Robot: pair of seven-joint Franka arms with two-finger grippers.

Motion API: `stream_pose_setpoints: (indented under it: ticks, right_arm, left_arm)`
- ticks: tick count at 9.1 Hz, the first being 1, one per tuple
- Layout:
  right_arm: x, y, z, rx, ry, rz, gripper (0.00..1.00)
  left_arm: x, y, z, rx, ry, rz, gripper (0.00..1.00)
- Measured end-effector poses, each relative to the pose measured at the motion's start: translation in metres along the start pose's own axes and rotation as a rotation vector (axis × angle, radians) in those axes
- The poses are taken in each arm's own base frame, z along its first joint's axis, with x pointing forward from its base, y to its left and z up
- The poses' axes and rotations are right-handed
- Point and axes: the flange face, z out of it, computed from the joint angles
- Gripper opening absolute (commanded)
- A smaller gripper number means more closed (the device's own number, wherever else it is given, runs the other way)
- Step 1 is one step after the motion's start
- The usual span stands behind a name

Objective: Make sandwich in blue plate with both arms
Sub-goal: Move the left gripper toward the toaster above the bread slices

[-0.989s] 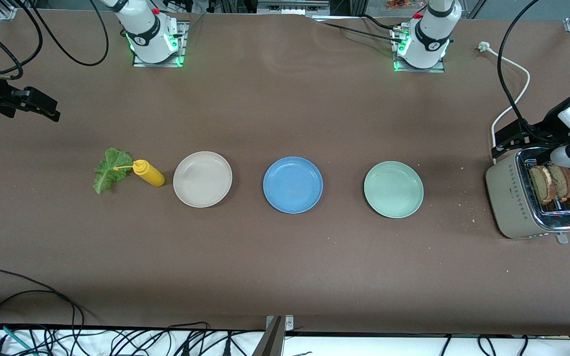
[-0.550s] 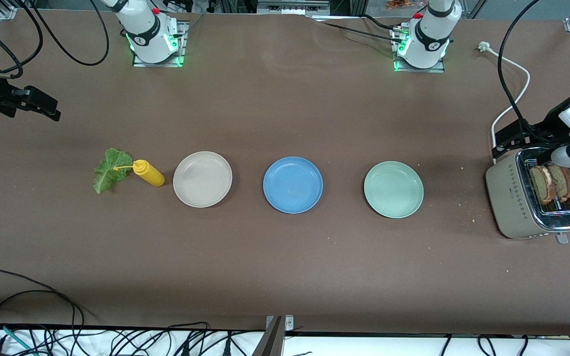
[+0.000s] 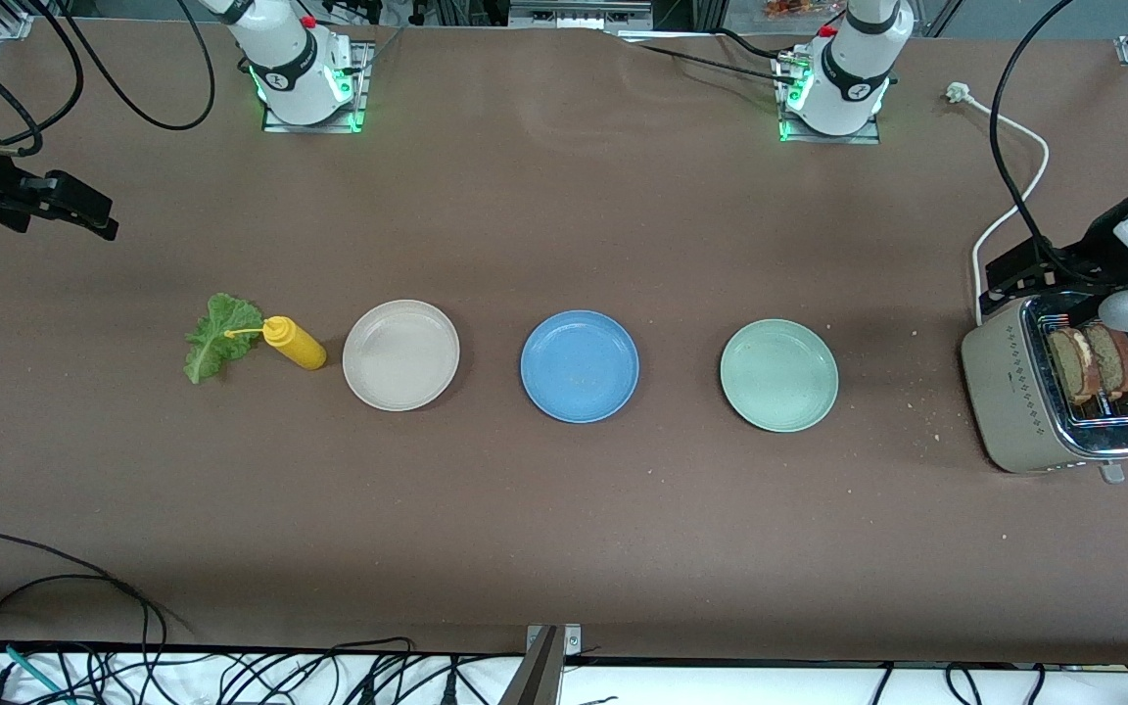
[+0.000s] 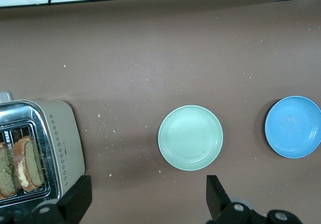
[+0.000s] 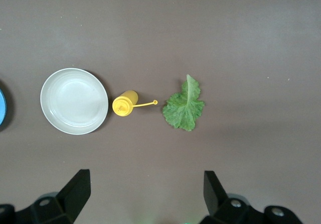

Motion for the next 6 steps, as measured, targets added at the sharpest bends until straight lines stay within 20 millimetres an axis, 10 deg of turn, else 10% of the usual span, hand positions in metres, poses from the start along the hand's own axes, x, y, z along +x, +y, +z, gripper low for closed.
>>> stream_pose_setpoints:
  ticks: [6]
  right_arm:
    - [-0.001, -0.001, 0.001, 0.000, -0.006, -0.001, 1.00]
  left_arm:
    - [0.000, -0.014, 0.007, 0.000, -0.016, -0.022, 1.00]
